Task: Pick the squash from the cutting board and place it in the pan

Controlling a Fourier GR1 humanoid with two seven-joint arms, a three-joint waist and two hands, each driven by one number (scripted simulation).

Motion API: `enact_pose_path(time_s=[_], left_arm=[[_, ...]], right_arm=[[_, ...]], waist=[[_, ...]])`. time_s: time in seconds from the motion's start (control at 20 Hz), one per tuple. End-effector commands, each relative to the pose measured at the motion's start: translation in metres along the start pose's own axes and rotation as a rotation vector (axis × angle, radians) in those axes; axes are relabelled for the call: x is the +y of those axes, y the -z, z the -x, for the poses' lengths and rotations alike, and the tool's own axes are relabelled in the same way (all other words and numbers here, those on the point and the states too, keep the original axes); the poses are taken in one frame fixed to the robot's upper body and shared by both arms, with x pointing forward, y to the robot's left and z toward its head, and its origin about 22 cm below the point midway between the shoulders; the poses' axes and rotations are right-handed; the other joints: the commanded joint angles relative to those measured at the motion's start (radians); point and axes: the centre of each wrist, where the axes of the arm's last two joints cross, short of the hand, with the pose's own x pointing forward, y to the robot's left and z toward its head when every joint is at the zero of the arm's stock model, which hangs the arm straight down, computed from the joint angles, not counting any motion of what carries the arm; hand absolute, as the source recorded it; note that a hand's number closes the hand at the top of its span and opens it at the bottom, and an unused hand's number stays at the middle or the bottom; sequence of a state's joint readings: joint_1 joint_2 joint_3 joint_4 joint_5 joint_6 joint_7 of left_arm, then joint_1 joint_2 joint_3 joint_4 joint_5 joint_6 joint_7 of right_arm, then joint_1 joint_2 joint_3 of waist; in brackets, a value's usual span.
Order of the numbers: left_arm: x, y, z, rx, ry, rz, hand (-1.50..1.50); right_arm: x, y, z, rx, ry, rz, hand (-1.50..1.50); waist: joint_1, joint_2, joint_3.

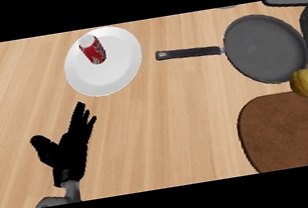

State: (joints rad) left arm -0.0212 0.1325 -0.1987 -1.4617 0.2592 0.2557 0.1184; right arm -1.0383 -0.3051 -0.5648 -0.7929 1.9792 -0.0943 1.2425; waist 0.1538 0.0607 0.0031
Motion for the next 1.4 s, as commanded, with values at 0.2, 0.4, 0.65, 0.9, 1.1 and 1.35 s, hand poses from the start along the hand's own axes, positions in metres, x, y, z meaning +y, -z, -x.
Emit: enact_pose_path(time_s=[0.2, 0.4, 0.65, 0.9, 1.1, 1.35], left_arm=[[0.010, 0.003, 0.004, 0.029, -0.032, -0.068, 0.00], [0.017, -0.003, 0.006, 0.037, -0.023, -0.062, 0.00], [0.021, -0.004, 0.012, 0.039, -0.035, -0.096, 0.00], [0.022, -0.003, 0.003, 0.045, -0.010, -0.085, 0.00], [0.019, -0.009, 0.017, 0.065, -0.046, -0.088, 0.00], [0.025, -0.008, 0.014, 0.057, -0.046, -0.114, 0.00]], right_arm=[[0.037, -0.006, 0.021, 0.311, 0.083, -0.003, 1.50], [0.071, -0.016, 0.042, 0.328, 0.089, 0.004, 1.50], [0.111, -0.020, 0.069, 0.454, -0.023, -0.233, -1.50], [0.129, -0.018, 0.081, 0.411, 0.050, -0.166, -1.50], [0.125, -0.011, 0.087, 0.365, 0.256, -0.086, -1.50], [0.102, -0.014, 0.077, 0.346, 0.594, 0.027, -1.50]], waist=[[-0.054, -0.011, 0.000], [-0.061, -0.019, 0.001], [-0.092, -0.030, 0.002], [-0.081, -0.025, 0.002], [-0.093, -0.034, 0.002], [-0.089, -0.039, 0.002]])
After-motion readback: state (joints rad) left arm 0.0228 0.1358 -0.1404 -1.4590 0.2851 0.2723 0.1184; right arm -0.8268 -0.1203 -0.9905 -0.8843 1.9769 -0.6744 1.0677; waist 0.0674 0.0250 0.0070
